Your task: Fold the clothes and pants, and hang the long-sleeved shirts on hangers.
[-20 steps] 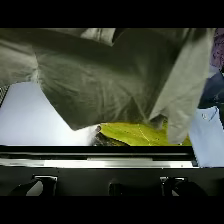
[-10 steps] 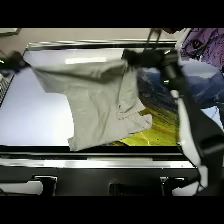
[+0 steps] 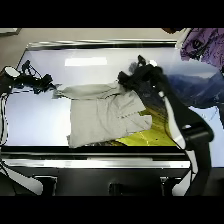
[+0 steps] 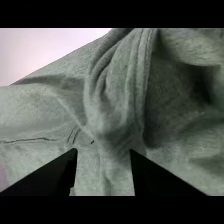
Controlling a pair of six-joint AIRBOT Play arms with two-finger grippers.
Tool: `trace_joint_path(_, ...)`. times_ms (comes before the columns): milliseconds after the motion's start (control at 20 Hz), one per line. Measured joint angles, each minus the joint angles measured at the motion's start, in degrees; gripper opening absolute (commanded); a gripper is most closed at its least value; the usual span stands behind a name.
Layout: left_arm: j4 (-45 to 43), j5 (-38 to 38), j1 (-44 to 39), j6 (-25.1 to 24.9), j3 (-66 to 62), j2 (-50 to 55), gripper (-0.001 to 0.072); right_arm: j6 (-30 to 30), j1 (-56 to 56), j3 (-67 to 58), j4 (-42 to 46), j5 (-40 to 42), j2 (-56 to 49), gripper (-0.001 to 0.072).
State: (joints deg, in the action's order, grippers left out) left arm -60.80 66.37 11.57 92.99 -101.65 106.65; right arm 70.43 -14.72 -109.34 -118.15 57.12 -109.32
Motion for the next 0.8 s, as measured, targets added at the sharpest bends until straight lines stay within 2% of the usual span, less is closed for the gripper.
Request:
trace_joint_path(100,0.0,1.0,0.0,0.0,0.0,-0.1,0.0022,4.4,3.5,0.0,-0.6,5.9,4.4,0.0491)
trace_joint_path(350,0.0,4.6,0.7,0.0,0.0,-0.8,0.0022,15.2,13.7,5.4,5.5,23.2,16.6,0.0491)
trace_joint_path(400,0.0,5.5,0.8,0.0,0.0,-0.8,0.0023,16.3,15.3,8.8,6.0,25.3,18.9,0.0506)
trace_joint_path(450,0.0,6.0,0.8,0.0,0.0,-0.9,0.0023,17.2,16.6,13.5,6.1,26.9,21.6,0.0583)
trace_joint_path(600,0.2,7.1,0.8,0.1,0.0,-0.9,0.0023,18.1,18.4,30.9,5.2,26.0,29.8,0.0605)
trace_joint_path(800,0.2,7.7,0.8,0.2,0.0,-0.9,0.0023,17.4,17.7,53.9,1.0,17.1,38.4,0.0604)
